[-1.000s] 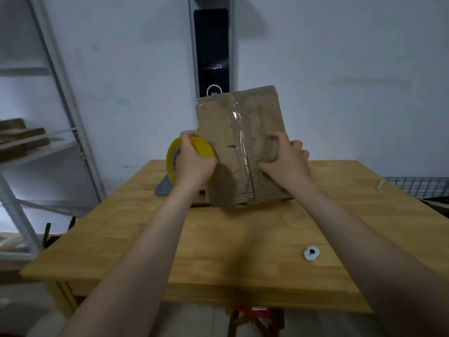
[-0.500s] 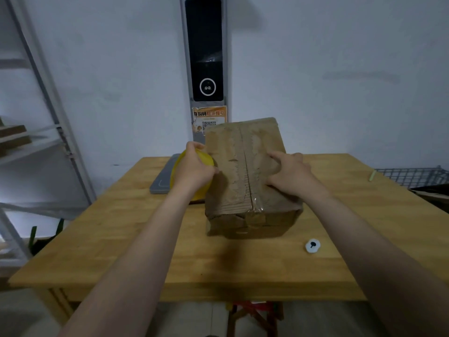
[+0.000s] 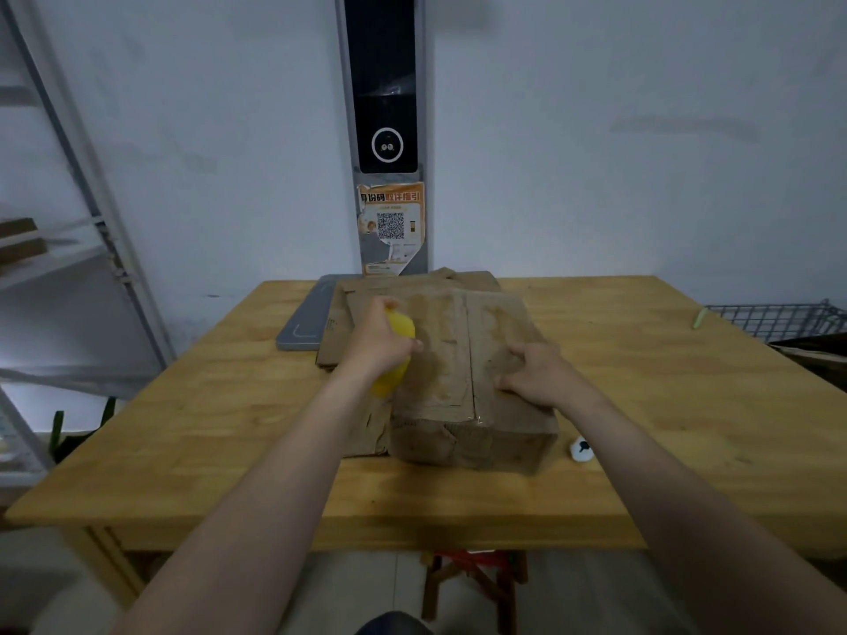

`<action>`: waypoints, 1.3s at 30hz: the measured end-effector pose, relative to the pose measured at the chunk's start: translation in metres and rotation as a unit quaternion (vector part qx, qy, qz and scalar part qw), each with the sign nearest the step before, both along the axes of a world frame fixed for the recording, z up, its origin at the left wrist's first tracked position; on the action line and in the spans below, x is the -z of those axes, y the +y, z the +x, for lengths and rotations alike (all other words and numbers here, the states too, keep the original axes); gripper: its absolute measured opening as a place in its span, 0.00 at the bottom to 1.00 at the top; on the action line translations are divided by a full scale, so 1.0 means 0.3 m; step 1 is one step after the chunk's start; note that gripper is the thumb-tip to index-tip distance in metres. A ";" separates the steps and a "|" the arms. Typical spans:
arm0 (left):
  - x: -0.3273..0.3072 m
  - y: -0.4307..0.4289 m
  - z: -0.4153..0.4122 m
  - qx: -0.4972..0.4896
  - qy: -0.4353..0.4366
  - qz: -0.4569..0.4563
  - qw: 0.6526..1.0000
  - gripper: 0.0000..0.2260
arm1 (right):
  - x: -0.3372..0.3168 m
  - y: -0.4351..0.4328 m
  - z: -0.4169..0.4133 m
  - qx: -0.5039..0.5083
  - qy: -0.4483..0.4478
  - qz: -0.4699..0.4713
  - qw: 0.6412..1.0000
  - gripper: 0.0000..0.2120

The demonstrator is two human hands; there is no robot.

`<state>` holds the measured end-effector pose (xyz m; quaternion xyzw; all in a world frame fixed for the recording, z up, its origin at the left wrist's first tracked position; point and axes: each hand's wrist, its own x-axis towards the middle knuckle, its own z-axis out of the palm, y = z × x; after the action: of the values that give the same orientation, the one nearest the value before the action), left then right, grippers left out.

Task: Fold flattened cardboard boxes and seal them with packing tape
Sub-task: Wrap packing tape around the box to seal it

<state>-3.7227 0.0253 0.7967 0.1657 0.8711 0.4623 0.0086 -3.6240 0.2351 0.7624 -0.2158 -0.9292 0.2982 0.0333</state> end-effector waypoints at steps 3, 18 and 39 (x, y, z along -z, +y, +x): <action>0.057 -0.006 0.006 0.005 -0.013 -0.047 0.999 0.29 | 0.023 -0.013 0.002 -0.020 0.010 0.018 1.000 0.25; 0.098 -0.039 0.069 0.005 0.046 -0.087 0.995 0.29 | 0.015 -0.093 0.079 -0.121 -0.029 0.026 0.992 0.36; -0.061 -0.071 0.445 0.073 0.082 0.119 0.987 0.16 | -0.095 -0.188 0.333 -0.145 0.179 -0.086 0.969 0.30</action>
<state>-3.5894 0.0041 0.8150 0.2662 0.7933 0.5454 -0.0487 -3.5240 0.1787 0.7910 -0.0234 -0.9003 0.4124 0.1369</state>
